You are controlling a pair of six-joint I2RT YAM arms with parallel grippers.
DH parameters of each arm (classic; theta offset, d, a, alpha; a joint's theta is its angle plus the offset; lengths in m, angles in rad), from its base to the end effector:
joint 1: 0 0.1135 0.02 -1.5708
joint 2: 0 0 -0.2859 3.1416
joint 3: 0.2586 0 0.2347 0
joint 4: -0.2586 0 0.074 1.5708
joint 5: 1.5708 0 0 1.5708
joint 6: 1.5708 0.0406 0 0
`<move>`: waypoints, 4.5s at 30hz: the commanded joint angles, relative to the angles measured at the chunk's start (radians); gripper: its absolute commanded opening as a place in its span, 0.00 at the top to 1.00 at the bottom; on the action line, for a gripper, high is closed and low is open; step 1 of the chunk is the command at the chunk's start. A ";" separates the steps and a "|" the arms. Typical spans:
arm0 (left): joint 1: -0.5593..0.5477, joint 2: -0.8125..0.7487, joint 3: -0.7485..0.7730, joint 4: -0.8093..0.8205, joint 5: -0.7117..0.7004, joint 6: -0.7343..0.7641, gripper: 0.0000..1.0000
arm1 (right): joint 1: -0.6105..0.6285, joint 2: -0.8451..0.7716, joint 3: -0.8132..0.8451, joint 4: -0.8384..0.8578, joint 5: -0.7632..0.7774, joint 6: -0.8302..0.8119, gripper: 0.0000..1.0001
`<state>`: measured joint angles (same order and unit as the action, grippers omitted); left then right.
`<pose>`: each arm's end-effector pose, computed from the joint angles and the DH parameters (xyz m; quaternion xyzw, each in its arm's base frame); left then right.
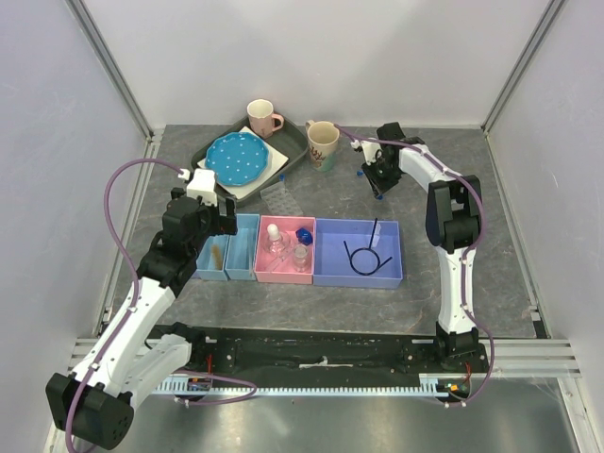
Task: Organize the chemistry lab equipment
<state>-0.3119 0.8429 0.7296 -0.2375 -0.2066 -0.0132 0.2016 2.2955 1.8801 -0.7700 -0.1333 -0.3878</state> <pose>0.1632 -0.0439 0.3218 0.0629 0.8150 -0.0088 0.5760 0.4734 0.1023 0.1850 -0.2966 0.9334 0.0473 0.1963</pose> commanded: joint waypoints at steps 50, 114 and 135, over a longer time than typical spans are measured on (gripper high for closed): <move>-0.386 0.568 0.226 1.021 0.423 -0.857 0.28 | -0.096 -0.947 -0.723 0.808 -1.039 0.908 0.85; -0.250 0.639 0.407 -0.054 1.460 -0.665 0.97 | 0.390 -0.874 -0.378 -0.359 -0.778 -1.037 0.09; -0.250 0.639 0.381 -0.056 1.466 -0.651 0.94 | 0.475 -0.852 -0.383 -0.364 -0.723 -1.033 0.52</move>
<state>-0.5625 1.4807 1.1088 -0.2913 1.2167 -0.6964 0.6704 1.4502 1.4738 -1.1202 -0.8543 -1.3930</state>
